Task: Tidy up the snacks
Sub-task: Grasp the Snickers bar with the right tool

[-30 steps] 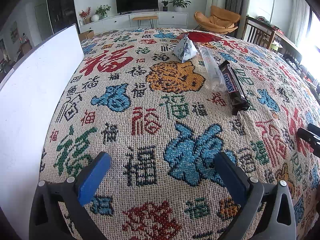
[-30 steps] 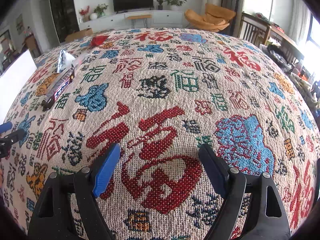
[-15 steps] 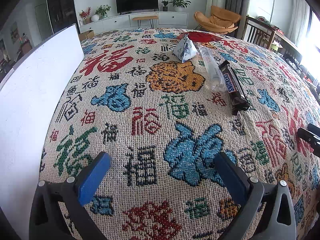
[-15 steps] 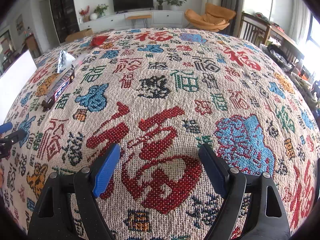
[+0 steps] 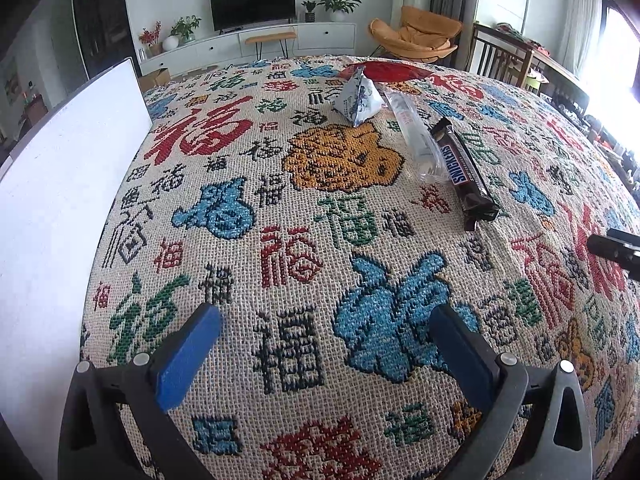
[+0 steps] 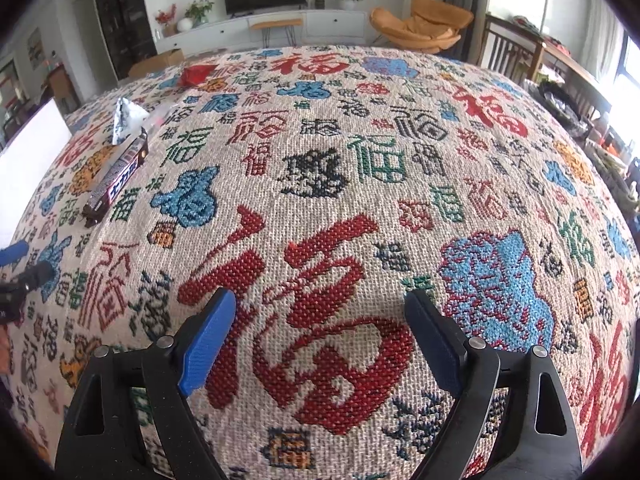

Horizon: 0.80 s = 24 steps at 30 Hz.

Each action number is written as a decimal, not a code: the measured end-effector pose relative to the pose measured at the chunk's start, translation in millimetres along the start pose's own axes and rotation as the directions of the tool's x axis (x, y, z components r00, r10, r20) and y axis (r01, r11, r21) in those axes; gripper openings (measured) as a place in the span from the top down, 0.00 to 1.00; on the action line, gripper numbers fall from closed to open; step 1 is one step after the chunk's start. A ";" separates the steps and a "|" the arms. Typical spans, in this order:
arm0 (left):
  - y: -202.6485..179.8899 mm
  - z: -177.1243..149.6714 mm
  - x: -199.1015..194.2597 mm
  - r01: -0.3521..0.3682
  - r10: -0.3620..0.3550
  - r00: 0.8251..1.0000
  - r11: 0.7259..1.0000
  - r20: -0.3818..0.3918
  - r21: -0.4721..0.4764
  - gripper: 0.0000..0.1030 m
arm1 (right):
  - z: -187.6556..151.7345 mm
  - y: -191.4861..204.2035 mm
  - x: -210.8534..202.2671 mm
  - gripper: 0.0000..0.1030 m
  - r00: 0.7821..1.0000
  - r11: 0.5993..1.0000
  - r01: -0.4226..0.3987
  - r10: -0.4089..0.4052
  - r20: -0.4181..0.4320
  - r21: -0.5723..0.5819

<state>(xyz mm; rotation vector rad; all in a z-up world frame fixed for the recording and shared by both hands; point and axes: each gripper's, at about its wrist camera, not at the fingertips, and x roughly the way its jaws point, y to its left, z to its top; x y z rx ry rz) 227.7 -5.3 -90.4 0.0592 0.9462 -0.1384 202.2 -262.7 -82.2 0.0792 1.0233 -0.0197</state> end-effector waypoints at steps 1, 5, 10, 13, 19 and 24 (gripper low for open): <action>0.2 0.1 0.1 0.000 0.000 1.000 1.000 0.000 0.000 0.00 | 7.5 4.6 -0.2 0.14 0.998 0.998 -0.060 0.060 -0.008 0.032; 0.2 0.1 0.1 0.000 0.000 1.000 1.000 0.000 0.000 0.00 | 43.9 52.0 -8.8 0.14 0.957 0.956 -0.290 0.288 0.044 0.053; 0.2 0.0 0.1 0.000 0.000 1.000 1.000 0.000 0.000 0.00 | 80.1 128.7 16.5 0.17 0.950 0.946 -0.312 0.310 -0.041 -0.083; 0.3 0.0 0.1 0.001 -0.001 1.000 1.000 0.000 0.000 0.00 | 81.5 148.0 40.0 0.46 0.960 0.956 -0.273 0.262 -0.102 -0.110; 0.0 -0.1 0.2 0.002 -0.002 1.000 1.000 0.000 -0.001 0.00 | 74.2 136.7 51.0 0.82 0.942 0.948 -0.313 0.304 -0.143 -0.049; 0.1 -0.1 0.2 0.002 -0.002 1.000 1.000 0.000 -0.001 0.00 | 65.6 87.8 24.8 0.83 0.953 0.957 -0.291 0.287 -0.094 -0.024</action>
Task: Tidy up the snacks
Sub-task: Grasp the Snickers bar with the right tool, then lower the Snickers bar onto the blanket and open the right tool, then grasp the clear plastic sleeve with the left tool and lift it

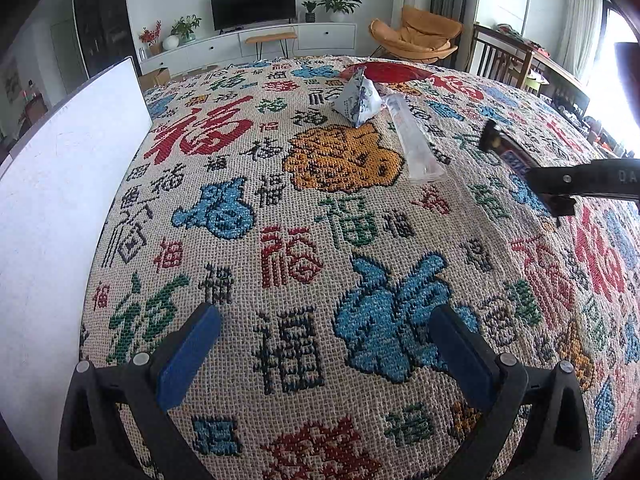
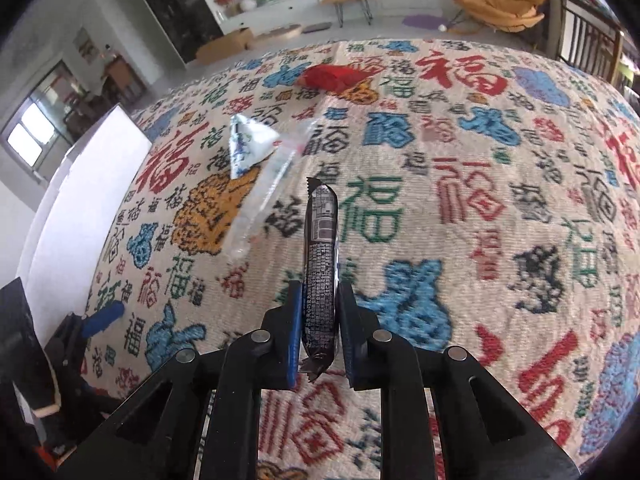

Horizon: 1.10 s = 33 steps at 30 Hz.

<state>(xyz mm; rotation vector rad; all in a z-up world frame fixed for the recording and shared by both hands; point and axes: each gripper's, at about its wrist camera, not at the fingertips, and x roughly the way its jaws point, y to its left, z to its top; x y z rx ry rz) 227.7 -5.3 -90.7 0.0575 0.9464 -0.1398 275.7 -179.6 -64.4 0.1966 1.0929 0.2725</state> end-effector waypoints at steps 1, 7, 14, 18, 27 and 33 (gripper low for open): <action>0.0 0.0 0.0 0.000 0.000 1.000 1.000 0.000 0.000 0.00 | -2.5 -11.7 -6.4 0.83 1.000 1.000 -0.002 0.002 0.003 0.018; 0.0 -0.1 0.0 0.000 0.000 1.000 1.000 0.000 0.000 0.00 | -34.8 -82.7 -28.6 0.70 1.000 0.993 -0.023 0.023 -0.002 0.119; 0.0 -0.1 0.1 0.000 0.000 1.000 1.000 0.000 0.000 0.00 | -85.8 -73.0 -51.6 0.31 0.970 0.976 0.206 -0.193 0.149 -0.073; -0.2 -0.3 -1.6 -0.007 0.007 1.000 1.000 -0.001 -0.007 0.00 | -92.5 -63.6 -50.2 0.29 0.959 0.959 0.252 -0.229 0.167 -0.132; -38.5 78.6 15.1 0.109 -0.110 0.993 0.994 -0.048 -0.021 0.01 | -90.4 -73.6 -48.2 0.21 0.965 0.967 0.234 -0.219 0.148 -0.099; -65.3 131.4 61.1 0.089 -0.089 0.992 0.996 -0.091 -0.013 0.32 | -90.9 -74.3 -48.8 0.21 0.965 0.968 0.229 -0.214 0.149 -0.097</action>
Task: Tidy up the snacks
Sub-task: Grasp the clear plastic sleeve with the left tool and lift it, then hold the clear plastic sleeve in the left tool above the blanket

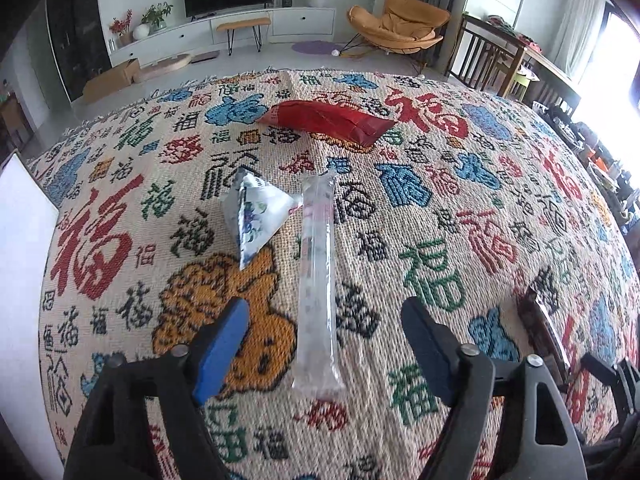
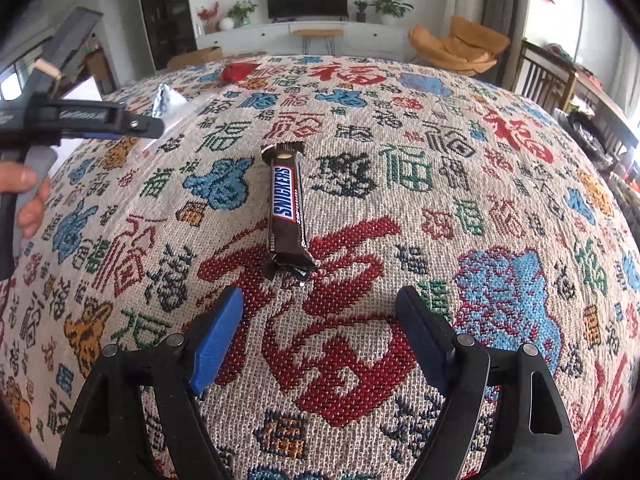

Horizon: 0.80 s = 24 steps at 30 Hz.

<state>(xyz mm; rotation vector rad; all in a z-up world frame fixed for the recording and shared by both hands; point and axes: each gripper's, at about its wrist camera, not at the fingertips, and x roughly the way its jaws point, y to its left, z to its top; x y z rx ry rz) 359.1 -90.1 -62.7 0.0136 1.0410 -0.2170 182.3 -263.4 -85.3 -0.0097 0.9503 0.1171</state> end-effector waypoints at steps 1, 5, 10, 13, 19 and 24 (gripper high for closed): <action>0.9 2.1 6.7 0.003 -0.003 1.000 1.000 -0.014 -0.014 0.45 | -0.3 -0.3 -0.1 0.21 1.000 1.000 0.000 0.000 0.000 0.000; 9.4 -6.6 5.0 -0.010 0.011 1.000 1.000 0.028 -0.026 0.82 | 0.0 -0.4 0.3 0.20 1.000 1.000 -0.002 0.002 0.000 0.001; 21.3 -58.5 -33.3 0.014 -0.013 0.998 1.000 0.061 -0.016 0.82 | -0.3 -0.8 0.3 0.20 1.000 1.000 -0.002 0.002 0.000 0.001; 28.1 -108.4 -60.4 0.021 -0.021 0.999 1.000 0.042 -0.013 0.82 | -0.2 -0.6 0.4 0.20 1.000 1.000 -0.002 0.002 0.000 0.001; 41.7 -179.3 -99.2 0.081 -0.079 0.996 0.996 0.036 -0.040 0.28 | -0.1 -0.1 0.6 0.20 1.000 1.000 -0.002 0.002 -0.001 0.000; 46.4 -173.3 -86.9 0.036 -0.035 0.998 0.999 0.050 -0.019 0.06 | -0.1 -0.6 0.7 0.20 1.000 1.000 -0.003 0.003 0.000 0.001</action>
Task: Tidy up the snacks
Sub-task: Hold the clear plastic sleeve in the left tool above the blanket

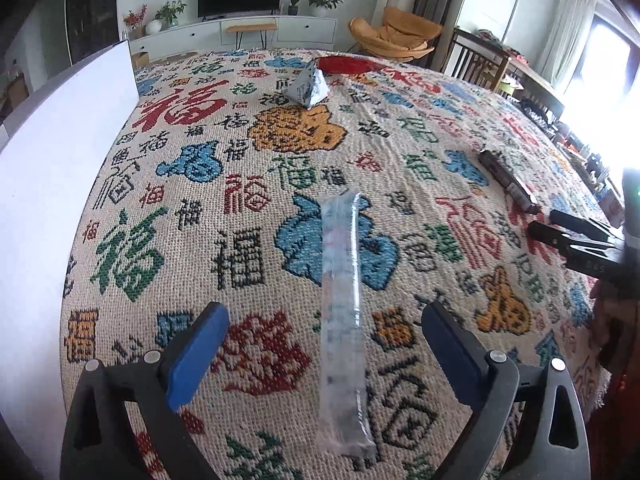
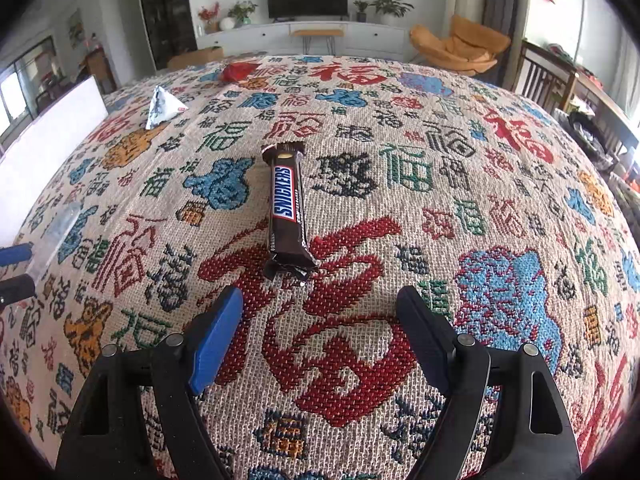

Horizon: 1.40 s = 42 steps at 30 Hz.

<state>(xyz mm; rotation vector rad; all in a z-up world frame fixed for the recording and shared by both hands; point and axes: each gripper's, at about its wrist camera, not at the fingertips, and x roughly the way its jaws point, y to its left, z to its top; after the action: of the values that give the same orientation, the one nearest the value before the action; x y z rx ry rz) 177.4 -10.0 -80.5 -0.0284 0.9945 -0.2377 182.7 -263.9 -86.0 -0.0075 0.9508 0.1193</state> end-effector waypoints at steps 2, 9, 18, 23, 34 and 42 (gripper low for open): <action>-1.8 5.8 6.3 -0.061 0.060 0.998 0.997 0.013 0.038 0.04 | 0.1 0.5 0.2 0.20 1.000 1.000 0.001 -0.001 -0.001 -0.001; -0.8 6.9 12.8 -0.117 0.115 0.992 0.992 0.043 0.055 0.00 | 0.2 0.2 0.3 0.20 1.000 1.000 0.001 -0.001 -0.001 -0.001; -1.9 6.5 12.6 -0.118 0.115 0.992 0.991 0.043 0.056 0.00 | 0.2 0.2 0.3 0.20 1.000 1.000 0.001 -0.001 -0.001 -0.002; -1.9 6.5 12.7 -0.118 0.115 0.992 0.991 0.043 0.056 0.00 | 0.3 0.2 0.4 0.20 1.000 1.000 0.002 -0.002 -0.002 -0.002; -2.0 6.4 12.9 -0.118 0.115 0.992 0.991 0.043 0.056 0.00 | 0.4 0.0 0.5 0.20 1.000 1.000 0.002 -0.002 -0.002 -0.002; -2.1 6.3 12.9 -0.118 0.115 0.992 0.991 0.044 0.056 0.00 | 0.3 -0.2 0.6 0.20 1.000 1.000 0.002 -0.002 -0.002 -0.002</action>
<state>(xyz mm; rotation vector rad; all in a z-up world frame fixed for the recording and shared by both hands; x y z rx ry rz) 189.0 -15.3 -87.5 0.0781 0.9454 -0.1586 183.3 -264.0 -86.2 -0.0107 0.9531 0.1184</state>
